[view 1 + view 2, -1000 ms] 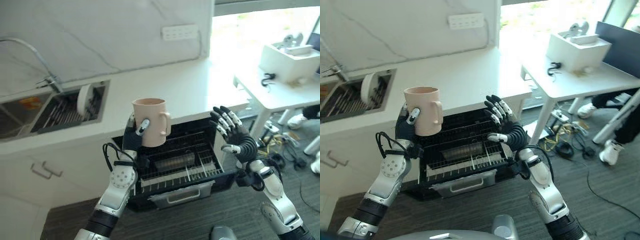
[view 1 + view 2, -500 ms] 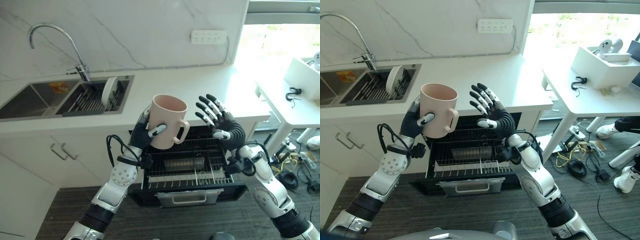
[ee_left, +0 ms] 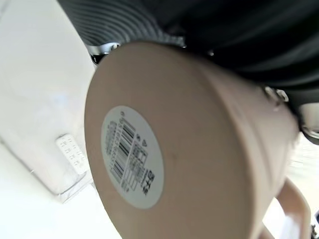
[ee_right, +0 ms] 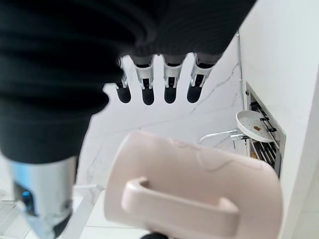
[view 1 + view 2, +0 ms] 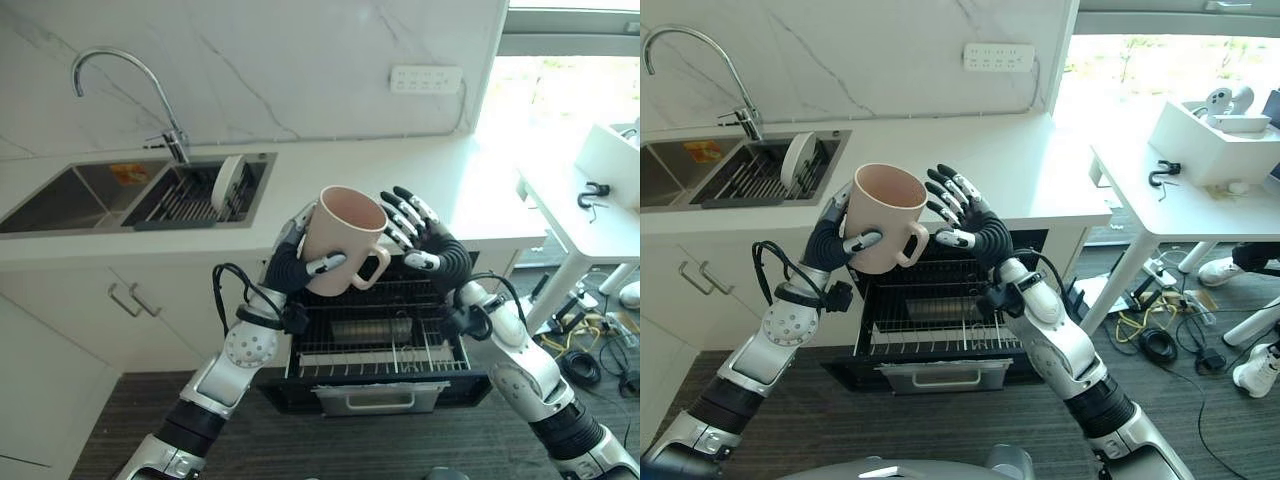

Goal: Place the dishes in the dishwasher.

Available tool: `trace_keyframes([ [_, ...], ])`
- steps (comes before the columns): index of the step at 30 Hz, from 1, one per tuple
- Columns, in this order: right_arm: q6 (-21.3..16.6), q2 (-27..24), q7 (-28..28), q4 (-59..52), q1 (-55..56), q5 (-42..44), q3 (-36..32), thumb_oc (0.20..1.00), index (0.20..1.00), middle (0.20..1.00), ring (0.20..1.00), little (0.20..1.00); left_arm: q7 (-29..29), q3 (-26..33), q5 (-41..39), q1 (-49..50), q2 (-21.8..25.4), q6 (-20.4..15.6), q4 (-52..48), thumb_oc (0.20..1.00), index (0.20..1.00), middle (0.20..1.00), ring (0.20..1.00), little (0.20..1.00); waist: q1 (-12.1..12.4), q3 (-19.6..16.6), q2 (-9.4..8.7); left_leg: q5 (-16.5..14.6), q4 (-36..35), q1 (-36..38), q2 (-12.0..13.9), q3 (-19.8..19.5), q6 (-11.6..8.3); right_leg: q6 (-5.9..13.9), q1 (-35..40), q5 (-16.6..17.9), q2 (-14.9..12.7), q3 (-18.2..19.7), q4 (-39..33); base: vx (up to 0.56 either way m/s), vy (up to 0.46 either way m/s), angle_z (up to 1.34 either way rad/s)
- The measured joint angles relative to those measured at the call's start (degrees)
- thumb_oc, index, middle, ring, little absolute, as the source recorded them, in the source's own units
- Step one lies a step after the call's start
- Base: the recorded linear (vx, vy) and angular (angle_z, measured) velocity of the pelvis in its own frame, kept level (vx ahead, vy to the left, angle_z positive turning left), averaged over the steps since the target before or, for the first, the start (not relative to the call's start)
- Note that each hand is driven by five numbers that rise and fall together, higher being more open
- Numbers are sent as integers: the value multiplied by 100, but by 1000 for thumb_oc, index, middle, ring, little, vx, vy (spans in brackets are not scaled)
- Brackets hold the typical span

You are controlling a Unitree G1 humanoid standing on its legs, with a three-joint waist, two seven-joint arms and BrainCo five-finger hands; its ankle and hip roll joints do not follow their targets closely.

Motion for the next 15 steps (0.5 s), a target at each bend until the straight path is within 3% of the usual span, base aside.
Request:
trace_keyframes([
  [15, 182, 75, -235, 6, -54, 0, 95, 1000, 1000, 1000, 1000, 1000, 570, -212, 1047, -80, 218, -46, 0, 200, 200, 200, 200, 200, 109, -38, 16, -5, 17, -94, -8, -109, 5, -21, -52, -50, -28, -85, 92, 2, 1, 3],
])
